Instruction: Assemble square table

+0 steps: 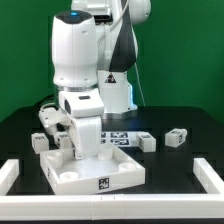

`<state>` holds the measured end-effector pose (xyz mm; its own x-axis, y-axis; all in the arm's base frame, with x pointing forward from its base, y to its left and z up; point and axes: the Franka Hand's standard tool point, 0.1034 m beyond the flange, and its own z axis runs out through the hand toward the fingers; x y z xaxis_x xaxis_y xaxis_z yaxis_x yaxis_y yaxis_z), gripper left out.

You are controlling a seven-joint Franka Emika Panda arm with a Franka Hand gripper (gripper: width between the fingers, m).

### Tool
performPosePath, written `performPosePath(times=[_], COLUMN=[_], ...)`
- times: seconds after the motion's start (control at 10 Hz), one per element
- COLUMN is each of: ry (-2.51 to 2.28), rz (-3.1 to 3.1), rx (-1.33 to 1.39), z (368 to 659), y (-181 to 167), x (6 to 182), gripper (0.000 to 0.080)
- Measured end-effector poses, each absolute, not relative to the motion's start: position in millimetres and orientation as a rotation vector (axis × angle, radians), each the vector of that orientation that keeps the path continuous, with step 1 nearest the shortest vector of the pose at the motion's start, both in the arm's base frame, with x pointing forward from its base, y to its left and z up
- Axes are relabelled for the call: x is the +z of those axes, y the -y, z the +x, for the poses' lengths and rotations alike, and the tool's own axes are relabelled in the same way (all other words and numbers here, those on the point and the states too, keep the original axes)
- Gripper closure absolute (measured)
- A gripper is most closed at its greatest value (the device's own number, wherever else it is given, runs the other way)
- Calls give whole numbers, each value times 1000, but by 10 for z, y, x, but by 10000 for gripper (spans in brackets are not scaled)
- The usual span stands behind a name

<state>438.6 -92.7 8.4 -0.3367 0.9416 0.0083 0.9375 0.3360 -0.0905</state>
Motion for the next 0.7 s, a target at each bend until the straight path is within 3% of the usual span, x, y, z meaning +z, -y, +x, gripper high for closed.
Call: performPosePath(times=[0.5, 0.7], ry=[2489, 2436], rz=[-1825, -1910], rx=[104, 86], z=[4408, 4554], y=[883, 563], x=[87, 104], gripper=[737, 737])
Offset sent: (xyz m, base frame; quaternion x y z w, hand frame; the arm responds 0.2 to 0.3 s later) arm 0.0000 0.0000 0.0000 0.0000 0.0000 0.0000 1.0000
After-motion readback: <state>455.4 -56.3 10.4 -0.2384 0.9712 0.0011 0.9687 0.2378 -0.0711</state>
